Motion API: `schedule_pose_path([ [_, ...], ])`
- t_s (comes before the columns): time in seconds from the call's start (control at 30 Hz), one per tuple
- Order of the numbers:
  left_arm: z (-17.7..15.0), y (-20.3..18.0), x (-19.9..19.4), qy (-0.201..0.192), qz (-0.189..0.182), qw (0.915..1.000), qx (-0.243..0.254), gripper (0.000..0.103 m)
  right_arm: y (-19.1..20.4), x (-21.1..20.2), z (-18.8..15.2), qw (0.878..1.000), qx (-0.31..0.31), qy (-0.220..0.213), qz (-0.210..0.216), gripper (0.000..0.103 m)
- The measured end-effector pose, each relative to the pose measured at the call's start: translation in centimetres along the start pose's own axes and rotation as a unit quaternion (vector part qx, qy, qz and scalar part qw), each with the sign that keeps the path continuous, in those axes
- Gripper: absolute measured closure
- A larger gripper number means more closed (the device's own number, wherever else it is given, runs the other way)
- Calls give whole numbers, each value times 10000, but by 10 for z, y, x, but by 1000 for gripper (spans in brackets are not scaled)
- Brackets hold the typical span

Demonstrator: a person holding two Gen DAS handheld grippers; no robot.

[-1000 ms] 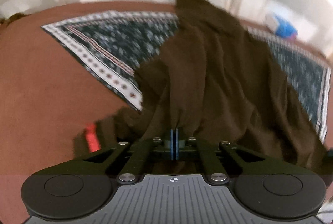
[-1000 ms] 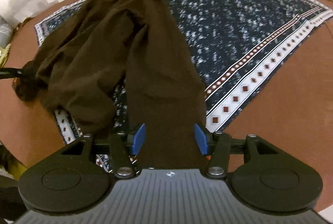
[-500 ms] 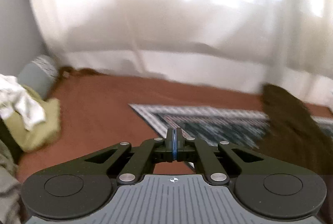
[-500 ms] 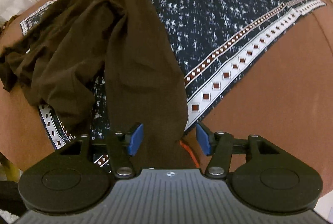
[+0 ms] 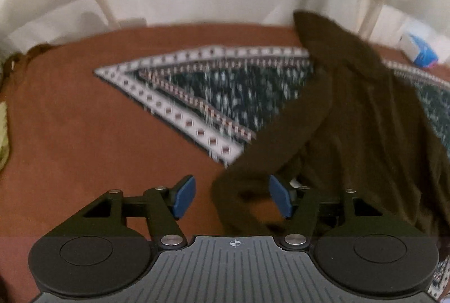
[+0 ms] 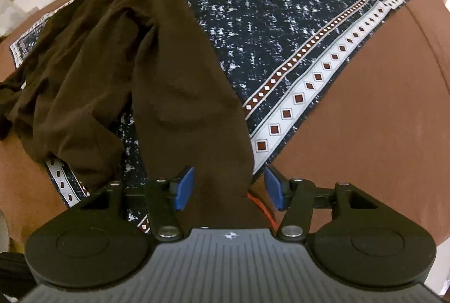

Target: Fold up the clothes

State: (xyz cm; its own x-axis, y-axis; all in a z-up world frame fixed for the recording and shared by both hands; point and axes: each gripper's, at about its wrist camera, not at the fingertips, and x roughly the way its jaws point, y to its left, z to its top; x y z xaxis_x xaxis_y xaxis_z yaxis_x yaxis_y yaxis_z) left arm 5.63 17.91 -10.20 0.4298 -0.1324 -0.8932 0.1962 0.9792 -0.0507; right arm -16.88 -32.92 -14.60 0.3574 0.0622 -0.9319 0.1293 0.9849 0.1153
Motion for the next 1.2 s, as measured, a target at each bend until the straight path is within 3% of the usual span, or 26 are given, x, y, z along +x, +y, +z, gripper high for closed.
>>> schedule_pose_path([
  [0.2, -17, 11, 30, 538, -254, 9966, -570, 26, 2, 4, 2, 9999, -96, 44, -11, 43],
  [0.23, -19, 12, 35, 577, -337, 9955, -675, 31, 2, 5, 1, 9999, -87, 75, -10, 43],
  [0.27, -21, 13, 41, 613, -412, 9944, -759, 65, 1, 7, 0, 9999, -77, 106, -8, 43],
  [0.3, -22, 15, 45, 642, -493, 9931, -850, 84, 1, 8, -2, 9999, -66, 130, -4, 43],
  [0.33, -21, 18, 44, 601, -539, 9919, -978, 97, 1, 9, -3, 9999, -56, 155, 0, 43],
  [0.37, -19, 22, 40, 520, -561, 9907, -1121, 99, 1, 10, -4, 9998, -46, 178, 4, 43],
  [0.53, 7, 46, -17, -317, -404, 9904, -1284, 99, 2, 13, -3, 9997, -40, 258, 16, 47],
  [0.63, 33, 73, -48, -741, -43, 9891, -1276, 99, 3, 14, -3, 9995, -36, 306, 22, 48],
  [0.73, 55, 97, -51, -855, 455, 9879, -1211, 99, 3, 16, -2, 9994, -32, 355, 29, 49],
  [0.83, 67, 118, -22, -583, 735, 9876, -1262, 98, 4, 17, -2, 9992, -27, 403, 36, 49],
  [0.9, 62, 128, 11, -11, 787, 9876, -1359, 95, 5, 17, -2, 9991, -7, 419, 13, 49],
  [0.93, 58, 132, 28, 309, 809, 9862, -1408, 84, 5, 16, -2, 9991, 10, 421, -8, 50],
  [0.97, 55, 136, 45, 627, 831, 9838, -1456, 64, 5, 15, -2, 9991, 27, 424, -30, 50],
  [1.0, 51, 141, 62, 945, 852, 9804, -1503, 61, 5, 15, -2, 9991, 44, 426, -52, 51],
  [1.03, 46, 145, 69, 1039, 869, 9783, -1571, 62, 5, 14, -2, 9990, 60, 428, -73, 51],
  [1.07, 41, 149, 71, 998, 883, 9772, -1653, 51, 5, 13, -1, 9990, 77, 430, -95, 51],
  [1.2, 34, 163, 60, 910, 801, 9710, -2062, 45, 6, 11, -1, 9988, 145, 439, -181, 51],
])
